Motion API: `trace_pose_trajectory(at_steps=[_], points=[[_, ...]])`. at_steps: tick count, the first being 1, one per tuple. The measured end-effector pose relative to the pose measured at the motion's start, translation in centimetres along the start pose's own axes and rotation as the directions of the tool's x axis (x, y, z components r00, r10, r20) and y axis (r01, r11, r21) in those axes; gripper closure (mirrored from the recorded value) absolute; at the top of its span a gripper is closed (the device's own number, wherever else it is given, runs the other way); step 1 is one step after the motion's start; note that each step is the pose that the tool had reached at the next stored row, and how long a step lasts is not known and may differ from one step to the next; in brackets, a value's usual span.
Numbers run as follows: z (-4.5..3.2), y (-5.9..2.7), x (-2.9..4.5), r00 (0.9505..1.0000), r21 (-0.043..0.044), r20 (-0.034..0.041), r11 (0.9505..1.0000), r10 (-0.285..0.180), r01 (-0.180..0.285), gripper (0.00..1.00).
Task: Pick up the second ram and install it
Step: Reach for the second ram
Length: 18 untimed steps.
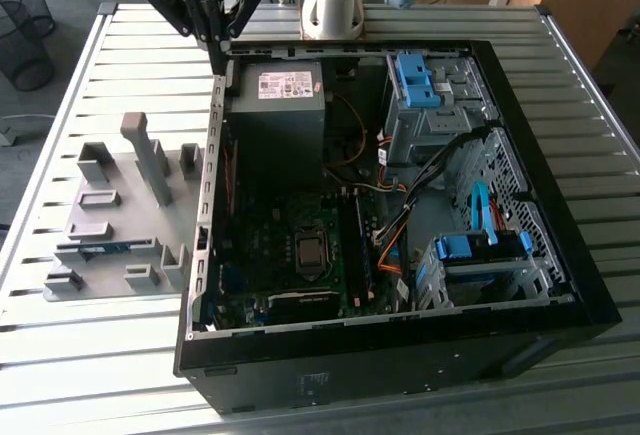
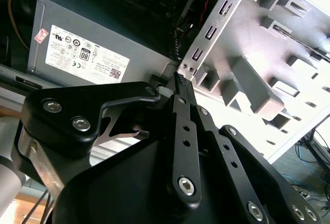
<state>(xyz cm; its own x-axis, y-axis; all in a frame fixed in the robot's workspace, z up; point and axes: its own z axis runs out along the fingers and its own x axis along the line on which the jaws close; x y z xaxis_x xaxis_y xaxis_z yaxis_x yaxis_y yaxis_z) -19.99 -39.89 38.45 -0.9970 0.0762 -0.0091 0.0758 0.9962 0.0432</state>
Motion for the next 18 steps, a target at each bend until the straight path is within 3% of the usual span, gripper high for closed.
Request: trace_pose_trajectory(at_steps=[18], points=[[0.06, -0.03, 0.37, 1.0, 0.0001, -0.0006, 1.0, 0.0, 0.0, 0.9]])
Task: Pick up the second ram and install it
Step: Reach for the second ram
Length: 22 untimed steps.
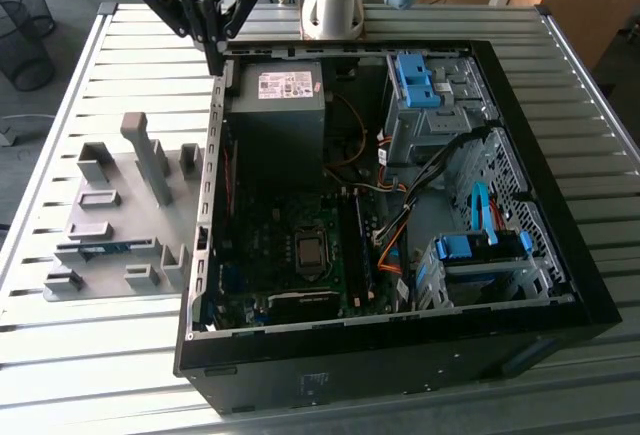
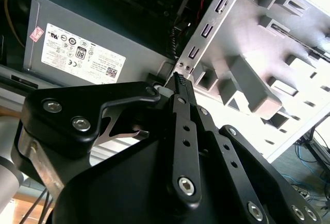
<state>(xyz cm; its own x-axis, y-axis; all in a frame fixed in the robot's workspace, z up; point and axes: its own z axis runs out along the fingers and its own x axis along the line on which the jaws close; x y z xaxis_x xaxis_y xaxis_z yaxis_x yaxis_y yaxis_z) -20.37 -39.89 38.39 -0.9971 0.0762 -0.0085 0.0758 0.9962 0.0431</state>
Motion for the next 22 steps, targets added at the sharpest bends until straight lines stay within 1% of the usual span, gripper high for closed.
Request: trace_pose_trajectory(at_steps=[14, 22], points=[[0.04, -0.03, 0.31, 1.0, 0.0, -0.0003, 1.0, 0.0, 0.0, 0.9], [0.06, -0.06, 0.7, 1.0, 0.0001, -0.0005, 1.0, 0.0, 0.0, 0.9]])
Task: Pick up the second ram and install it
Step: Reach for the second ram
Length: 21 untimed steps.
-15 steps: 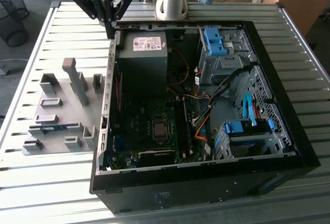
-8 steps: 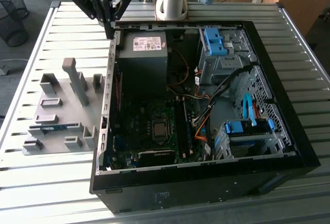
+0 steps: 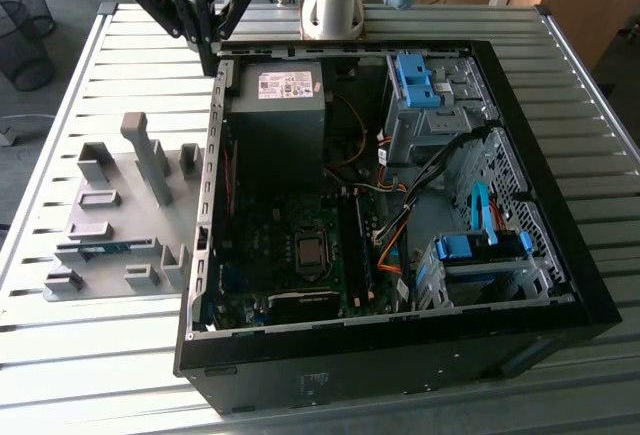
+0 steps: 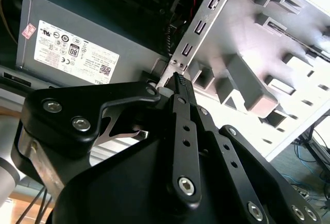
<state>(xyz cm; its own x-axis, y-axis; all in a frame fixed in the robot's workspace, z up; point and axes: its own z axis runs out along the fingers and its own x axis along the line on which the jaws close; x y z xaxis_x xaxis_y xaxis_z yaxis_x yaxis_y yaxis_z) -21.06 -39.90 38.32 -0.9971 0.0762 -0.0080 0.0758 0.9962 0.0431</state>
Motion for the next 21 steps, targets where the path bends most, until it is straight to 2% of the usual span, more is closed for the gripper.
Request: trace_pose_trajectory(at_steps=[4, 11, 15, 18, 21], points=[[0.02, -0.04, 0.52, 1.0, 0.0, 0.0001, 1.0, 0.0, 0.0, 0.9], [-0.01, -0.28, 3.42, 1.0, -0.0001, 0.0002, 1.0, 0.0, 0.0, 0.9], [-0.01, -0.43, 4.82, 1.0, 0.0, 0.0, 1.0, 0.0, 0.0, 0.9], [0.0, -0.61, 5.6, 1.0, -0.0001, 0.0001, 1.0, 0.0, 0.0, 0.9], [-0.01, -1.03, 6.02, 1.0, 0.0, 0.0, 1.0, 0.0, 0.0, 0.9]])
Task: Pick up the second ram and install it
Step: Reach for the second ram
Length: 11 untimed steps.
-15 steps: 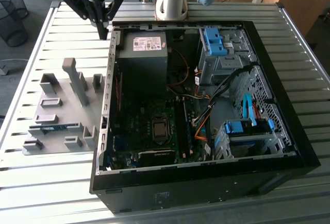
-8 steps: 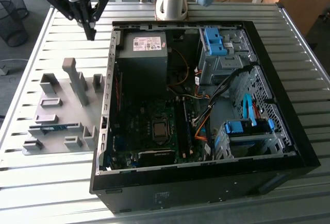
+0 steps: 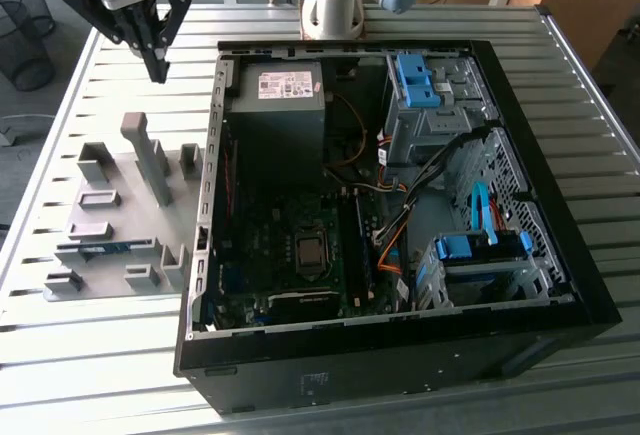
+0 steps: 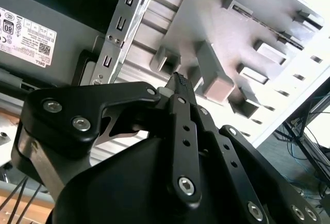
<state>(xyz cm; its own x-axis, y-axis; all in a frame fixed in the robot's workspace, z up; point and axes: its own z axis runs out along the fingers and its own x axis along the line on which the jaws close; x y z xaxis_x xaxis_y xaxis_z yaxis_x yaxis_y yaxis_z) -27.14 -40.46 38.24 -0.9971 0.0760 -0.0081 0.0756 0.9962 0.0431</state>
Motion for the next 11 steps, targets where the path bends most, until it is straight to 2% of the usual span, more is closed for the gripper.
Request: trace_pose_trajectory(at_steps=[8, 11], points=[[0.01, -1.97, 1.05, 1.0, -0.0001, 0.0001, 1.0, 0.0, 0.0, 0.9], [-0.01, -2.28, 2.32, 1.0, 0.0, 0.0, 1.0, 0.0, 0.0, 0.9]])
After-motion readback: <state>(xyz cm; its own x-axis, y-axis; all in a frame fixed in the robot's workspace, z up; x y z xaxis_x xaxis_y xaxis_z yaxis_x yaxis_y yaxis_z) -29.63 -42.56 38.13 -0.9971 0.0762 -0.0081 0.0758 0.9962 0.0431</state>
